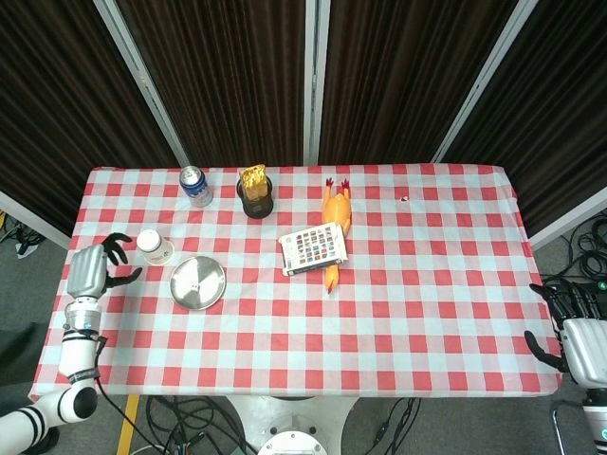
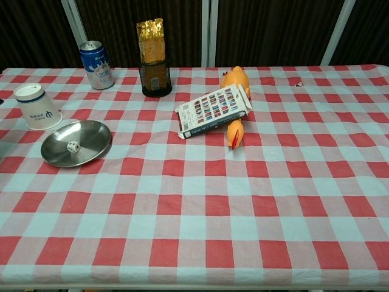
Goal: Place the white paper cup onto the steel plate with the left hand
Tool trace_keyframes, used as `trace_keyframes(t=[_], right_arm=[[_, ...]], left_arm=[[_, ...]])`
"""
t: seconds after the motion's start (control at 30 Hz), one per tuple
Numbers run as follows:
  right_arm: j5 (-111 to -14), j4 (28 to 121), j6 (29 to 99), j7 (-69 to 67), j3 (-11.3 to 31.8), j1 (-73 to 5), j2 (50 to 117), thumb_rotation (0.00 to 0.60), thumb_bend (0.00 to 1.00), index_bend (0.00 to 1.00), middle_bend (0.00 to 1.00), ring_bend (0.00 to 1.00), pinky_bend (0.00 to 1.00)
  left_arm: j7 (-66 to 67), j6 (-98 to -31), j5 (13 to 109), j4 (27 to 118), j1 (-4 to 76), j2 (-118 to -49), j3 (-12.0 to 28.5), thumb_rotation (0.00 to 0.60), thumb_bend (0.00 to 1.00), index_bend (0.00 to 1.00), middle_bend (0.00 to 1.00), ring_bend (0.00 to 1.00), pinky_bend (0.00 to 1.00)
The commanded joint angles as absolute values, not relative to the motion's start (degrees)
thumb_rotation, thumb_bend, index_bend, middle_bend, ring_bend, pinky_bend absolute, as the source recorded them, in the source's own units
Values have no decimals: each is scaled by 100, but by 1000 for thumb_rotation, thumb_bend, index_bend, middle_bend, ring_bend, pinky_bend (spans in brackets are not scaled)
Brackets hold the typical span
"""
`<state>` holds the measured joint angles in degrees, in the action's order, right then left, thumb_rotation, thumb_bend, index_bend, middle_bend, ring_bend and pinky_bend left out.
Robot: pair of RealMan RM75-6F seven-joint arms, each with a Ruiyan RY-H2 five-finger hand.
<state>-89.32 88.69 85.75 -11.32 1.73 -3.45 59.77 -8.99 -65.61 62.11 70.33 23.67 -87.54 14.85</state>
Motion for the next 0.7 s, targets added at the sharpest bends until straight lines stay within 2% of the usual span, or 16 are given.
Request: trace_keyframes(t=[0.03, 0.1, 0.17, 0.3, 0.7], right_arm=[[-8926, 8870, 8570, -1131, 177, -346, 5975, 600, 268, 146, 198, 0, 71], [-8919, 8867, 8566, -1134, 181, -348, 5973, 600, 268, 146, 198, 0, 71], [-8918, 8865, 8564, -1135, 185, -352, 5968, 600, 268, 146, 198, 0, 71], [-8905, 8871, 8572, -1122, 182, -336, 5958, 600, 268, 146, 198, 0, 71], [-8863, 8891, 8523, -1092, 186, -339, 5965, 600, 268, 146, 198, 0, 71]], left_arm=[[-2107, -5524, 5806, 6469, 2432, -8839, 1843, 600, 174, 343, 346, 299, 480], [-2495, -5046, 5777, 6242, 2555, -8871, 1899, 600, 174, 308, 265, 209, 377], [-2882, -4614, 5861, 5928, 2721, -8969, 1935, 600, 174, 297, 248, 185, 331], [-3315, -4299, 6178, 5366, 2987, -9237, 1924, 600, 174, 290, 234, 164, 279], [-3920, -4000, 6704, 4693, 3365, -9627, 1794, 600, 190, 295, 234, 163, 269]])
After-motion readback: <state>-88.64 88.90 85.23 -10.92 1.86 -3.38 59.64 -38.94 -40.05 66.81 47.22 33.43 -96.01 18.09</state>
